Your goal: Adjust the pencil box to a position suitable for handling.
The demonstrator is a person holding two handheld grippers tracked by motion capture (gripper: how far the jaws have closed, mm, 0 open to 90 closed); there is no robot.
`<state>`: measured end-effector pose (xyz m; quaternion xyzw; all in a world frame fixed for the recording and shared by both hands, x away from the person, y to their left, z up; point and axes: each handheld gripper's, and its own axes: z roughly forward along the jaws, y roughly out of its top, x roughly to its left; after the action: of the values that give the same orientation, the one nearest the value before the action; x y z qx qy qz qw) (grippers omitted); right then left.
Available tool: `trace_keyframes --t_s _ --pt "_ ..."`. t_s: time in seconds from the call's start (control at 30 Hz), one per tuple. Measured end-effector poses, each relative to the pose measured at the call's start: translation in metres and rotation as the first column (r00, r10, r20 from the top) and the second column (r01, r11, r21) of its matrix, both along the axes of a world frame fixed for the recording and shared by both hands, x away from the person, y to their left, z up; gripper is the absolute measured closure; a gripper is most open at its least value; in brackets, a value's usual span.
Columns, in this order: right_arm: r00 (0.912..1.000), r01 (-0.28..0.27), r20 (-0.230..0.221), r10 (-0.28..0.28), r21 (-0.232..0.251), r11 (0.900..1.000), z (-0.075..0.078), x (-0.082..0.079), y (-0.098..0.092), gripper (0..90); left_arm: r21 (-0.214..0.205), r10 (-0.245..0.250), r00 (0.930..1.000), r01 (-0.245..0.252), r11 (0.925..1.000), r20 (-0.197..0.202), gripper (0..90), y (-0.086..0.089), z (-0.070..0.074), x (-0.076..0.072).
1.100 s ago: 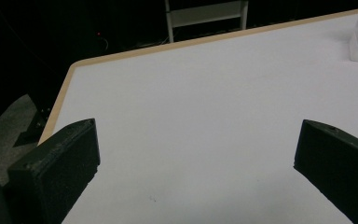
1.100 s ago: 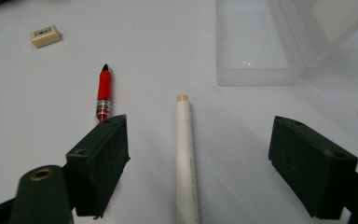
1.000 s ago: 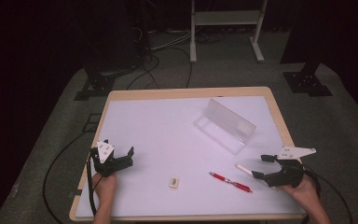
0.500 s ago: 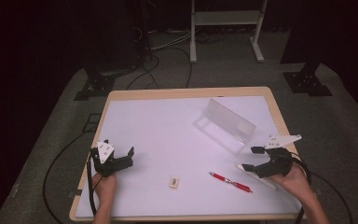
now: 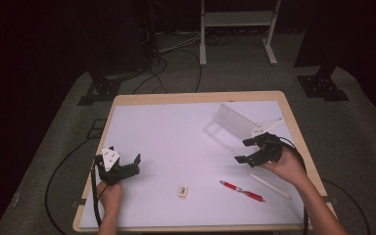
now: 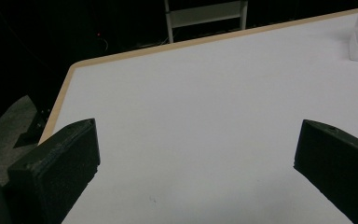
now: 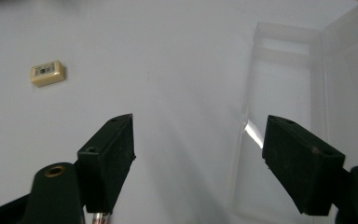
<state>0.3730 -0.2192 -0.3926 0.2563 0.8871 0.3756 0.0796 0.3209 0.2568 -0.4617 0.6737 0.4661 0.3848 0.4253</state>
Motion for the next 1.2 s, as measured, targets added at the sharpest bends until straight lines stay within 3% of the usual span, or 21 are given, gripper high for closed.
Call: trace_keyframes --t_s 0.03,0.07,0.2,0.47,0.77,1.2 --pt "1.0 0.0 0.0 0.0 0.0 1.0 0.0 0.0 0.0 25.8 0.0 0.0 1.0 0.0 1.0 0.0 0.0 0.0 0.0 0.0" --pt "0.9999 -0.01 -0.011 0.01 -0.016 0.9998 0.001 0.011 0.01 28.9 0.0 0.0 1.0 0.0 1.0 0.0 0.0 0.0 0.0 0.0" --pt "0.9991 -0.004 -0.043 0.0 -0.079 0.9968 -0.005 0.03 0.024 33.1 -0.005 0.002 1.0 -0.002 1.0 0.004 0.0 0.0 0.0 0.0" --pt "0.9932 0.014 -0.112 -0.032 -0.155 0.9878 -0.02 0.059 0.04 39.8 0.001 -0.001 1.0 0.001 1.0 0.005 0.0 0.0 0.0 0.0" --pt "0.9882 0.012 -0.147 -0.042 -0.2 0.9798 -0.027 0.071 0.052 47.7 0.003 0.001 1.0 -0.001 1.0 0.003 0.0 -0.001 0.0 0.0" --pt "0.9812 0.013 -0.18 -0.07 -0.298 0.9546 -0.042 0.082 0.059 64.4 0.004 0.001 1.0 -0.001 1.0 0.004 0.0 -0.001 0.0 0.0"
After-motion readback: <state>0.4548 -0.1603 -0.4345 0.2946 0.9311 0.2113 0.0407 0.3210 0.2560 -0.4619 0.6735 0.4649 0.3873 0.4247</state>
